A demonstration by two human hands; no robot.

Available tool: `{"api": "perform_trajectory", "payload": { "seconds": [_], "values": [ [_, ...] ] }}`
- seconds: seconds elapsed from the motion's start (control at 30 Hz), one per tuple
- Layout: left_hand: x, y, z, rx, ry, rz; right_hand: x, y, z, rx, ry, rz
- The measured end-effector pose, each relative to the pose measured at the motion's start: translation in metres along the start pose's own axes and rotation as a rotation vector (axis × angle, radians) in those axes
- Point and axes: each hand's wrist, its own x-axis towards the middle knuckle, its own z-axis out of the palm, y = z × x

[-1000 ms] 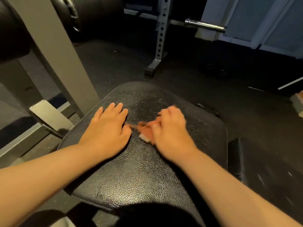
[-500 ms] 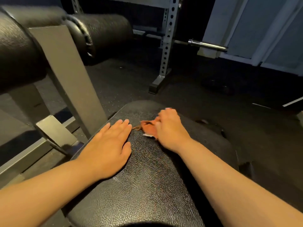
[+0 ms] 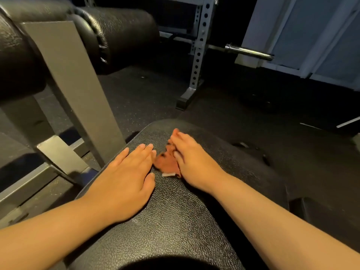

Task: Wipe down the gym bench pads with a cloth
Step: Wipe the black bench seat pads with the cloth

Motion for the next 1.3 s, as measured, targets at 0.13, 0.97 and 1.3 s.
{"api": "perform_trajectory", "payload": {
  "seconds": [0.13, 0.97, 1.3],
  "values": [
    [0.001, -0.001, 0.0, -0.018, -0.003, 0.0, -0.013, 0.059, -0.025, -0.044, 0.032, 0.033],
    [0.005, -0.004, 0.0, -0.077, 0.096, -0.165, 0.08, -0.035, 0.02, -0.006, 0.084, 0.137],
    [0.004, -0.005, 0.001, -0.056, 0.072, -0.154, 0.087, -0.03, 0.005, 0.047, 0.205, 0.421]
  ]
}}
